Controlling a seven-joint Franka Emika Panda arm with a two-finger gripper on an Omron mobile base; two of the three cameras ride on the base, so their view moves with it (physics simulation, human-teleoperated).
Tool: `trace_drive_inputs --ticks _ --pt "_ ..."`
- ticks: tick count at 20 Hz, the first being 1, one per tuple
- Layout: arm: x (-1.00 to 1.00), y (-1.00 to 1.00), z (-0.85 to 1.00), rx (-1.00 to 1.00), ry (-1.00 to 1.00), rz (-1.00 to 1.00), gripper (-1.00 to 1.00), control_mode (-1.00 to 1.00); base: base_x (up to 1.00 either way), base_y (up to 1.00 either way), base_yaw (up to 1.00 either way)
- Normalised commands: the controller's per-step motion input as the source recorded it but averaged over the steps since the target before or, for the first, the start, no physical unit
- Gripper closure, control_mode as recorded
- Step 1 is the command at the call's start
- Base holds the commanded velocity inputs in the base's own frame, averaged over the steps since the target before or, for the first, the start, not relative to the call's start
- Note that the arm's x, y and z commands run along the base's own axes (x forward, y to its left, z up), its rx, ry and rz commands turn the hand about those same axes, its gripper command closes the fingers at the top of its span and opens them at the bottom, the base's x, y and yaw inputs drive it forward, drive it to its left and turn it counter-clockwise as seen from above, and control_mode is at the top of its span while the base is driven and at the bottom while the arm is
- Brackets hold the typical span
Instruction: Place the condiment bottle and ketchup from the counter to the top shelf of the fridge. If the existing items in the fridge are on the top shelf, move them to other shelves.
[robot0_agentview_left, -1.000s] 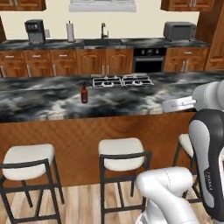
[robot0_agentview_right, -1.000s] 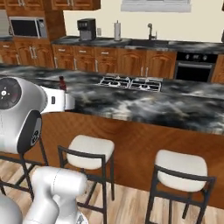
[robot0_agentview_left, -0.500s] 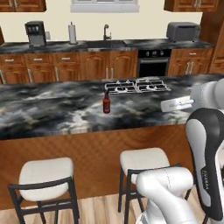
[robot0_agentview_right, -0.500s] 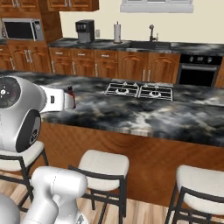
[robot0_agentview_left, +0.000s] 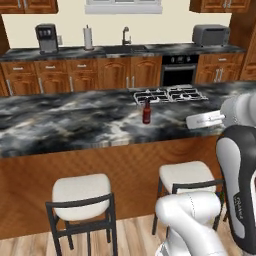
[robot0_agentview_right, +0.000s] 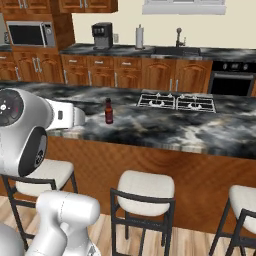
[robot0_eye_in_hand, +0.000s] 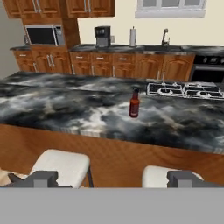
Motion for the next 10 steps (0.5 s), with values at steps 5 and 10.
trace_drive_inputs --ticks 5,10 --pt "0.00 0.00 0.00 0.00 0.00 0.00 -1.00 1.00 1.00 0.29 -0.03" --pt "0.20 -0.05 -0.02 0.00 0.02 0.00 -1.00 -1.00 0.80 0.02 0.00"
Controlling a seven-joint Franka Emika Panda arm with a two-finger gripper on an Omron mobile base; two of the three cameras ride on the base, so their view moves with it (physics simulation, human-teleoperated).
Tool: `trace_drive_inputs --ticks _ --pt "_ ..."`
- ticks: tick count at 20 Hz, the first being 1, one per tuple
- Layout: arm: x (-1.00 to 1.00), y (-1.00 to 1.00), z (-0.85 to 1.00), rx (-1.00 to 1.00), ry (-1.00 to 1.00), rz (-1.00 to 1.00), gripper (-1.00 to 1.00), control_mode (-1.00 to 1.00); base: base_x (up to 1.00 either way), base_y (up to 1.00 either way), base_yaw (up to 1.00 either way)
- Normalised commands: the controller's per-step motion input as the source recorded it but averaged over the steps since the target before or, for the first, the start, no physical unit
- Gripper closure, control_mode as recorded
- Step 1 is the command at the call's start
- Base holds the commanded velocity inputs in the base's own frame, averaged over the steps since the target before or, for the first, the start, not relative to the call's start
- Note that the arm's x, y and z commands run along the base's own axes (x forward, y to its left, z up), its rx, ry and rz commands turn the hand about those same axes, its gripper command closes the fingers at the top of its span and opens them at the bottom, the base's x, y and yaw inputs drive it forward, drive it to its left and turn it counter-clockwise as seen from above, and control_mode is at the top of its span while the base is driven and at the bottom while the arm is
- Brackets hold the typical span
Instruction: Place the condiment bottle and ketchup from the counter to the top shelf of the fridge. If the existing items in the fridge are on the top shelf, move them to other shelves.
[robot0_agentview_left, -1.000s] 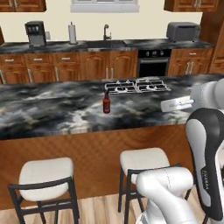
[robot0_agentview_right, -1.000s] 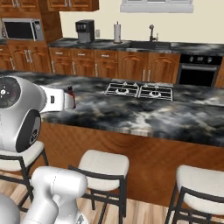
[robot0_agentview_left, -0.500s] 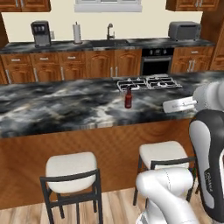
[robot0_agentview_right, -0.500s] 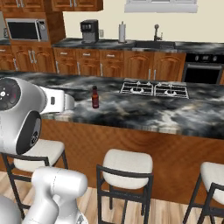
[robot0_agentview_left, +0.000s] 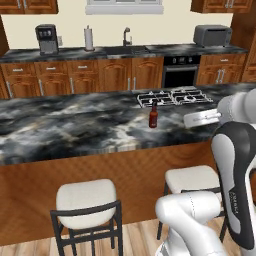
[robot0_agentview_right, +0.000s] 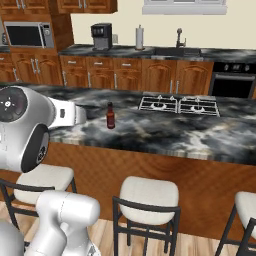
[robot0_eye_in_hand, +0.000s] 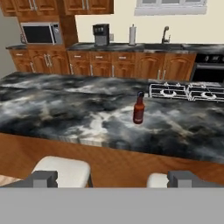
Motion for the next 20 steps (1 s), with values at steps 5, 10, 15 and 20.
trace_drive_inputs --ticks 5,10,15,20 --pt "1.00 -0.77 -0.01 0.05 0.24 0.12 -1.00 -1.00 0.00 0.00 0.00" --pt "0.95 -0.19 -0.39 -0.03 0.15 0.02 -1.00 -1.00 0.00 0.00 0.00" --pt "0.84 0.27 -0.72 -0.04 0.04 -0.08 -1.00 -1.00 0.00 0.00 0.00" --pt "0.62 0.34 -0.81 0.00 0.00 -0.13 -1.00 -1.00 0.00 0.00 0.00"
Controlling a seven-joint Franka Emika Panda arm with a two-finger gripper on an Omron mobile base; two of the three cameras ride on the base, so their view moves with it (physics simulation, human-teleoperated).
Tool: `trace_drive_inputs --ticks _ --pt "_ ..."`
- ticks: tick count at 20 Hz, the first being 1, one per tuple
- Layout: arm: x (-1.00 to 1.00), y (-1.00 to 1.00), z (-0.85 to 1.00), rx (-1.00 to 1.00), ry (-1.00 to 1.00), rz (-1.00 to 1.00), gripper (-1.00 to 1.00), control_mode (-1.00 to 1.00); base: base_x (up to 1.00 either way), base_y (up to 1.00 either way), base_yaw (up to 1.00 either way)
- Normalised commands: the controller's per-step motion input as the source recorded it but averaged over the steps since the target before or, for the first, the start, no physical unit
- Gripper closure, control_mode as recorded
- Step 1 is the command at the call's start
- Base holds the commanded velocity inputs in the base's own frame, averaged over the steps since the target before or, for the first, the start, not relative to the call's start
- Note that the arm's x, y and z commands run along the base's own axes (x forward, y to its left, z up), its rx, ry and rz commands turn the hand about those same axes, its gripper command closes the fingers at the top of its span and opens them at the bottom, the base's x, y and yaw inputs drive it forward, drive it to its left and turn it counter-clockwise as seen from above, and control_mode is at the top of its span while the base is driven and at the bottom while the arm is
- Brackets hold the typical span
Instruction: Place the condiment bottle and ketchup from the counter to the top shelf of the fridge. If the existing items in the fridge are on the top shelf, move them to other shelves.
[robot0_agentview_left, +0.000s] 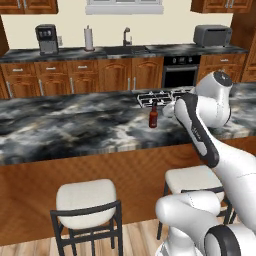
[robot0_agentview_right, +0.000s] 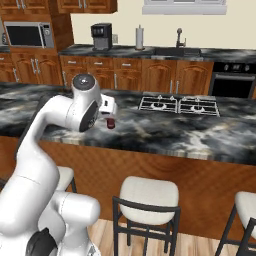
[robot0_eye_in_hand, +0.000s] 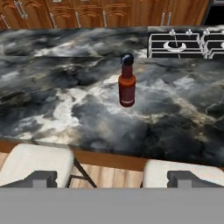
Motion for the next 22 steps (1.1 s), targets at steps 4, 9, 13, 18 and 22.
trace_drive_inputs --ticks 4,9,13,18,22 --pt "0.70 0.33 -0.48 0.00 0.00 -0.12 -1.00 -1.00 0.00 0.00 0.00" --pt "0.65 0.08 -0.09 0.00 0.00 -0.11 -1.00 -1.00 0.00 0.00 0.00" --pt "0.49 0.00 0.00 0.00 0.00 -0.02 -1.00 -1.00 0.00 0.00 0.00" --pt "0.28 0.00 0.00 0.00 0.00 0.00 -1.00 -1.00 0.00 0.00 0.00" --pt "0.23 -0.03 -0.08 0.00 0.00 0.00 -1.00 -1.00 0.00 0.00 0.00"
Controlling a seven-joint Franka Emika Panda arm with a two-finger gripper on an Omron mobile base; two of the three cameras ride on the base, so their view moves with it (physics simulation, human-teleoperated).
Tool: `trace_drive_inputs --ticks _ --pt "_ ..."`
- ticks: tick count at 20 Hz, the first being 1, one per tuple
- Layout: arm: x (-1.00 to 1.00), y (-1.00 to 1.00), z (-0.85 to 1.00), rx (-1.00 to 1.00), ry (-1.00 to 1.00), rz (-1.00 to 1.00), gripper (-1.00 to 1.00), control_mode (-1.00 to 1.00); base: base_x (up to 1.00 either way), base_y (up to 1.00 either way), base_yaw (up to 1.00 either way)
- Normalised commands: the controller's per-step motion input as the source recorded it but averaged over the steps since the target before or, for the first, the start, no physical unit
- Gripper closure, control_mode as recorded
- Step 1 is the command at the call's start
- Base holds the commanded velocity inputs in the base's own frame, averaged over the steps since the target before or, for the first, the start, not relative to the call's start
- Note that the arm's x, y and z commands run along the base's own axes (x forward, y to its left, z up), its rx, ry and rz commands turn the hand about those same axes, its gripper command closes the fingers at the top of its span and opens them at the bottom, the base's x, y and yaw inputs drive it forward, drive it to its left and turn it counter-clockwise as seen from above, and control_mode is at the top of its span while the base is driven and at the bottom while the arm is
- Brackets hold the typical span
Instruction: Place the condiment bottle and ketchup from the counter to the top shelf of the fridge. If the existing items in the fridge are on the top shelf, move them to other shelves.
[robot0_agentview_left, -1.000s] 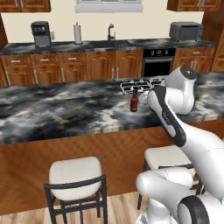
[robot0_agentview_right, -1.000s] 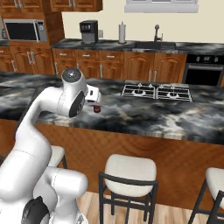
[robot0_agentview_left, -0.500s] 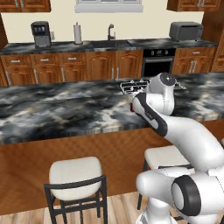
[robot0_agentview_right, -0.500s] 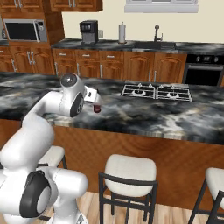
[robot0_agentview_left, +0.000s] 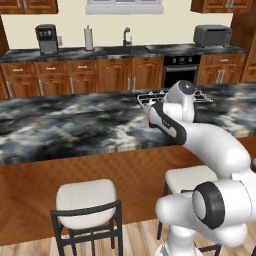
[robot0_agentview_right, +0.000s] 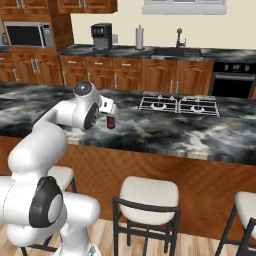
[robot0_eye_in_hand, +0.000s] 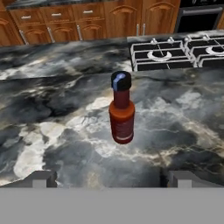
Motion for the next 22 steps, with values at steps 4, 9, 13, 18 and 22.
trace_drive_inputs --ticks 4,9,13,18,22 --pt "0.24 -0.05 -0.20 -0.01 0.00 0.00 -1.00 -1.00 0.00 0.00 0.00" --pt "0.26 -0.04 -0.22 -0.01 0.00 0.00 -1.00 -1.00 0.00 0.00 0.00" --pt "0.30 -0.07 -0.18 0.00 0.00 0.00 -1.00 -1.00 0.00 0.00 0.00" --pt "0.26 -0.04 -0.11 0.00 0.00 0.00 -1.00 -1.00 0.00 0.00 0.00" --pt "0.23 0.00 -0.03 0.00 0.00 0.00 -1.00 -1.00 0.00 0.00 0.00"
